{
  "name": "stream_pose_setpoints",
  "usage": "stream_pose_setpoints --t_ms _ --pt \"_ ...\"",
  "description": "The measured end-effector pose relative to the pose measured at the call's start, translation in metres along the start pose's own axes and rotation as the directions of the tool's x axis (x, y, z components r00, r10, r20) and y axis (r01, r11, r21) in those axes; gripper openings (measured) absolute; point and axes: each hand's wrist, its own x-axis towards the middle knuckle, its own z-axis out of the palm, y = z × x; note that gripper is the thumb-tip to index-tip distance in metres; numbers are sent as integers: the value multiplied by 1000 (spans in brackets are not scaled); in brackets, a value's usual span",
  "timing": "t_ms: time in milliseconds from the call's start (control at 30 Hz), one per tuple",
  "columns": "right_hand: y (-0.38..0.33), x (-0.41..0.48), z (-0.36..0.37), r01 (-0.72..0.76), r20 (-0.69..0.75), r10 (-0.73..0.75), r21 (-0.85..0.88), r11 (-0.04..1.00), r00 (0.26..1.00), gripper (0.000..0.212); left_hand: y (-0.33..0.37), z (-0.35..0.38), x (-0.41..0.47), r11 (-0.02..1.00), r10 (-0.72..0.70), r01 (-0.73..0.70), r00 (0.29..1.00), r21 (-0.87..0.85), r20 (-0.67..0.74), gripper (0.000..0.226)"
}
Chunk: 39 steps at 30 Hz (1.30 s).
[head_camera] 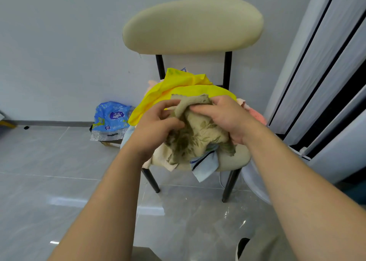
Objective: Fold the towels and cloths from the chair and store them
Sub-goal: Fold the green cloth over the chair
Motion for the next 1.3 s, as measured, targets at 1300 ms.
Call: stream_pose_setpoints --t_ms 1300 --pt "-11 -12 4 -30 279 -58 301 953 959 4 -12 -98 -33 884 -201 66 947 -462 -249 34"
